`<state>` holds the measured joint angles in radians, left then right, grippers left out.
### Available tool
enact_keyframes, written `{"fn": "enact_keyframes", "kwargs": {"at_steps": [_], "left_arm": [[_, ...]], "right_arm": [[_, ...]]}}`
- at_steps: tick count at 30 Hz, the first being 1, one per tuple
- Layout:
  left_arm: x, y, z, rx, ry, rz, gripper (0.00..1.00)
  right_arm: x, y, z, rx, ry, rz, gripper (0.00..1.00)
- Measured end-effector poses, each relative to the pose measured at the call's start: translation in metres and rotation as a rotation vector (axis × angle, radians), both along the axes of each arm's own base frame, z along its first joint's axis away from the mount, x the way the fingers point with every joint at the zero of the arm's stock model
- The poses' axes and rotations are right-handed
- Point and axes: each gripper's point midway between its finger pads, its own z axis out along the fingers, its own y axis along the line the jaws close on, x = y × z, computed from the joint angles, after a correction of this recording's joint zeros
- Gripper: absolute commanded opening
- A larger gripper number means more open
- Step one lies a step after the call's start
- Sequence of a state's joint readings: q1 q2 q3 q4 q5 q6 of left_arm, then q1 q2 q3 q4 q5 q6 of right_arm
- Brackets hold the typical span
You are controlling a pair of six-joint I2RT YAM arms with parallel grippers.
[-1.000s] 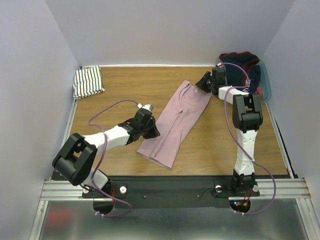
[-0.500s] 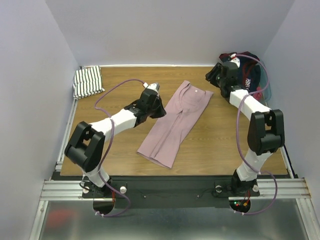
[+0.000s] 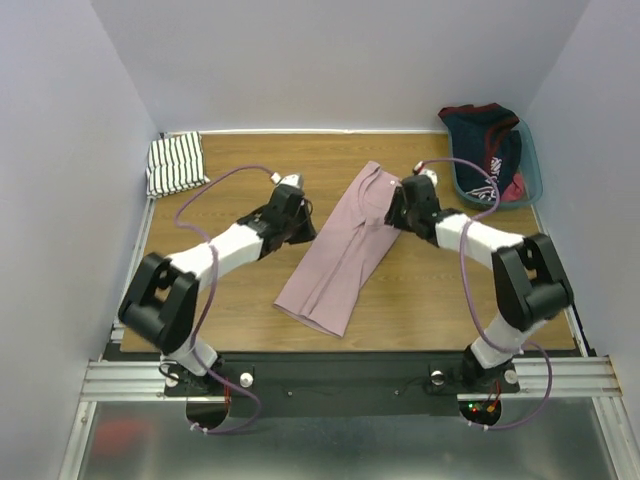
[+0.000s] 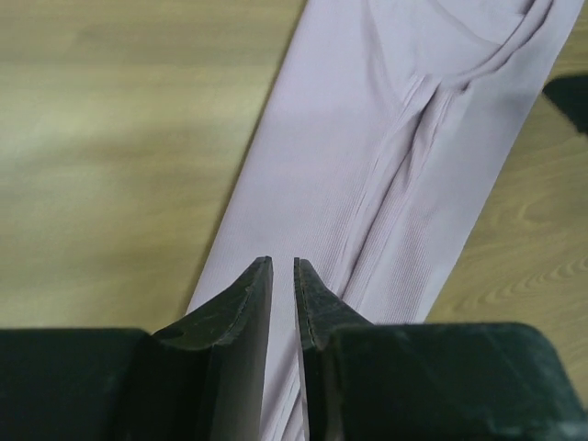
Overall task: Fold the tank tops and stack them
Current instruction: Fold the tank top
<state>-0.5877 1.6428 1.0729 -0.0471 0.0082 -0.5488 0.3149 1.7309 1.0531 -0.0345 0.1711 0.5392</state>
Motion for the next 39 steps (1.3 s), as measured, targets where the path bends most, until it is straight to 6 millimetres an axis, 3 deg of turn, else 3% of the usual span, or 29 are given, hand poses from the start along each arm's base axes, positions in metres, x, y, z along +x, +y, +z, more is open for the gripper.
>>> {"fn": "enact_keyframes", "kwargs": {"at_steps": [3,4,6,7,10,12,13,14,15,20,27,35,39], "left_arm": [[-0.031,0.024,0.007,-0.030,-0.001,0.057,0.27],[-0.058,0.045,0.011,-0.069,-0.006,0.115,0.27],[-0.067,0.051,0.011,-0.120,-0.018,0.157,0.27],[-0.082,0.061,0.007,-0.151,-0.002,0.195,0.27],[-0.123,0.090,-0.016,-0.202,0.064,0.307,0.32],[-0.137,0.103,-0.026,-0.225,0.101,0.382,0.36],[-0.142,0.109,-0.029,-0.237,0.115,0.423,0.42],[-0.146,0.113,-0.031,-0.248,0.126,0.453,0.56],[-0.150,0.117,-0.031,-0.267,0.133,0.489,0.56],[-0.154,0.127,-0.023,-0.357,0.135,0.598,0.57],[-0.162,0.131,-0.042,-0.352,0.211,0.673,0.52],[-0.167,0.134,-0.062,-0.287,0.277,0.706,0.52],[-0.170,0.134,-0.069,-0.262,0.301,0.709,0.52]], "right_arm": [[-0.047,0.031,0.008,-0.007,-0.001,0.087,0.45],[-0.087,0.061,0.031,0.018,-0.047,0.179,0.45],[-0.112,0.083,0.048,0.034,-0.098,0.225,0.45],[-0.128,0.094,0.052,0.037,-0.105,0.261,0.45],[-0.178,0.128,0.051,0.036,-0.096,0.384,0.46],[-0.226,0.157,0.043,0.015,-0.069,0.524,0.46],[-0.246,0.165,0.037,-0.001,-0.053,0.574,0.47],[-0.256,0.167,0.033,-0.016,-0.045,0.597,0.48],[-0.267,0.168,0.029,-0.036,-0.036,0.619,0.50],[-0.298,0.173,0.010,-0.135,-0.005,0.706,0.54],[-0.331,0.190,-0.015,-0.321,0.018,0.881,0.59],[-0.337,0.199,-0.011,-0.406,-0.018,0.976,0.61],[-0.337,0.195,-0.019,-0.457,-0.006,0.998,0.61]]}}
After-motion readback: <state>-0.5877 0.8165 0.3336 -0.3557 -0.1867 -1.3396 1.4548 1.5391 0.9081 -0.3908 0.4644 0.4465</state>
